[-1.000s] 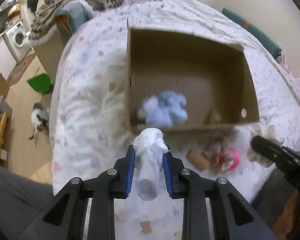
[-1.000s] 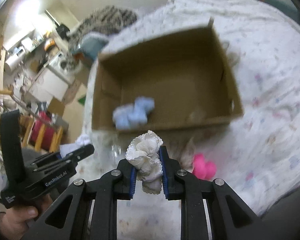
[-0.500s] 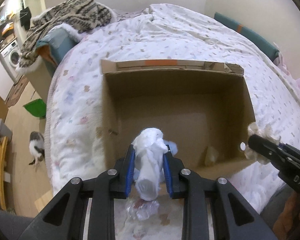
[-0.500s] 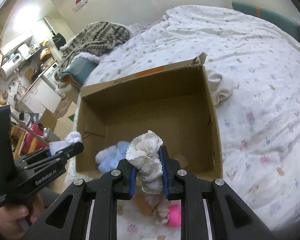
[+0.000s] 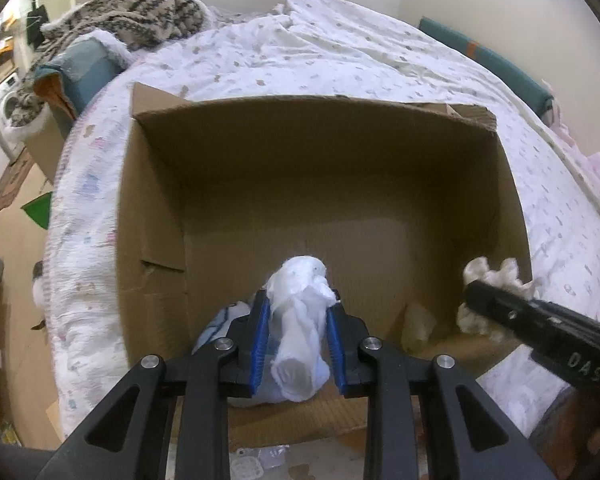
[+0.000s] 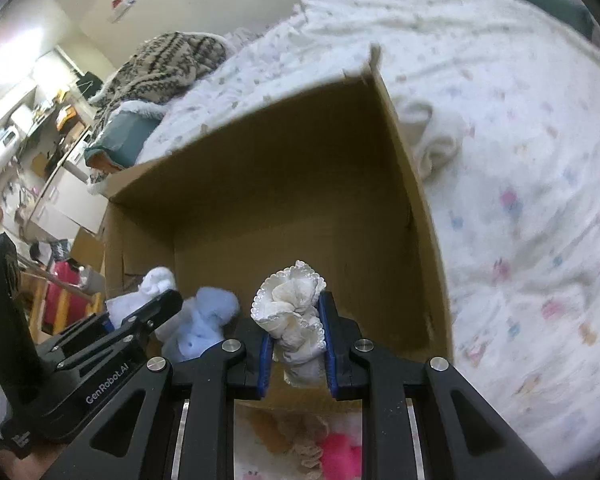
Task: Organize soft objects
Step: 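Carry the sock and scrunchie over the box with both grippers, then open both grippers to drop the sock and scrunchie into the box, then lower the left gripper onto the clear plastic bag and close it, then lift the plastic bag with the left gripper while the right gripper grasps the pink duck, then carry the bag and duck over the box and open both grippers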
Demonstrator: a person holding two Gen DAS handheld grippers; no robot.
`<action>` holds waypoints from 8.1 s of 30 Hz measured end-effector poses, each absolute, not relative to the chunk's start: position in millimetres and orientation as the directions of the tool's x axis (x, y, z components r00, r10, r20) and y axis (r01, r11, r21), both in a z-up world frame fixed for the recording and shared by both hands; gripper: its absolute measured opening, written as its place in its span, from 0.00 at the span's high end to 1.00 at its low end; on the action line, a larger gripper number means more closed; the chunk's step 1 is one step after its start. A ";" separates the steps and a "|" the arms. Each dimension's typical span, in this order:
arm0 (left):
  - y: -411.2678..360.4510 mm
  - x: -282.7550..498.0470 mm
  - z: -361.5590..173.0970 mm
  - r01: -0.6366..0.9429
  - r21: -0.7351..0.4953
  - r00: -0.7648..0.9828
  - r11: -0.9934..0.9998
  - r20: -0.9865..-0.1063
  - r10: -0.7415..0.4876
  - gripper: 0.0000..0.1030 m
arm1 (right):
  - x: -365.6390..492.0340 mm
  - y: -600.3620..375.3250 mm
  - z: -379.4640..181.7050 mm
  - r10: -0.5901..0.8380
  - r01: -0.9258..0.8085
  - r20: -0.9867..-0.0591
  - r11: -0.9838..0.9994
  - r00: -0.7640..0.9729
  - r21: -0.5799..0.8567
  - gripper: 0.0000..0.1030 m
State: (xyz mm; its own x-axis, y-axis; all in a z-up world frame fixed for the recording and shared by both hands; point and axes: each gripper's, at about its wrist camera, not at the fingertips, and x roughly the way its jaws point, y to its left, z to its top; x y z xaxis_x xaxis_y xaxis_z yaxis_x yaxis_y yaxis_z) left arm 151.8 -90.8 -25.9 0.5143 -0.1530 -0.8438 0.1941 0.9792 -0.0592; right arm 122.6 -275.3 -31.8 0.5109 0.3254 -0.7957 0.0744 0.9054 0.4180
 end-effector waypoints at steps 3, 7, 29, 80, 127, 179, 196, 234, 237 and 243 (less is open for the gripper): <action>-90.5 152.9 -28.8 0.197 -0.061 0.518 0.979 -0.841 -0.156 0.76 | 123.3 -269.0 -34.7 0.300 0.057 -0.809 0.924 0.505 0.379 0.78; -89.1 153.6 -30.1 0.197 -0.074 0.512 0.978 -0.843 -0.167 0.75 | 123.3 -262.6 -34.9 0.278 0.034 -0.815 0.939 0.508 0.341 0.78; -91.6 142.6 -22.5 0.213 -0.041 0.533 0.976 -0.832 -0.152 0.51 | 129.2 -265.1 -38.2 0.267 0.059 -0.818 0.938 0.509 0.342 0.74; -10.7 76.0 -0.3 0.046 -0.107 0.533 0.993 -0.838 -0.115 0.29 | 54.0 -277.4 -17.1 0.251 0.135 -0.804 0.917 0.539 0.377 0.31; -31.7 90.9 -103.5 -0.017 -0.094 0.244 0.995 -0.966 -0.087 0.77 | 49.1 -310.5 -105.4 0.403 0.463 -0.874 0.742 0.271 0.485 0.31; -18.5 92.3 75.3 0.083 -0.106 0.573 0.991 -0.808 -0.135 0.78 | 63.9 -279.1 64.7 0.297 0.069 -0.704 0.895 0.645 0.441 0.49; -51.4 154.4 25.2 0.110 -0.034 0.522 0.993 -0.848 -0.087 0.77 | 124.5 -278.3 11.1 0.310 0.088 -0.760 0.898 0.571 0.432 0.49; -75.9 170.3 -28.6 0.117 0.035 0.460 0.992 -0.888 -0.023 0.53 | 140.2 -274.2 -45.0 0.313 0.106 -0.816 0.906 0.486 0.410 0.49; -75.0 167.9 -26.4 0.116 0.035 0.469 0.993 -0.883 -0.024 0.47 | 139.5 -274.9 -44.2 0.319 0.108 -0.811 0.901 0.490 0.420 0.49; -74.1 162.4 -19.6 0.122 0.025 0.473 0.992 -0.880 -0.036 0.38 | 136.3 -282.3 -40.0 0.341 0.113 -0.789 0.883 0.511 0.455 0.37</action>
State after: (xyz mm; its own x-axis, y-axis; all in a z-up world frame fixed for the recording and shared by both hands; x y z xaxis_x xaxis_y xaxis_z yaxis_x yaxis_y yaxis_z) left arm 162.4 -74.1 -19.6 0.4735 -0.0362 -0.8801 0.1219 0.9922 0.0247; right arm 136.3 -282.3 -40.0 0.5111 0.3411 -0.7889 0.1134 0.8831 0.4553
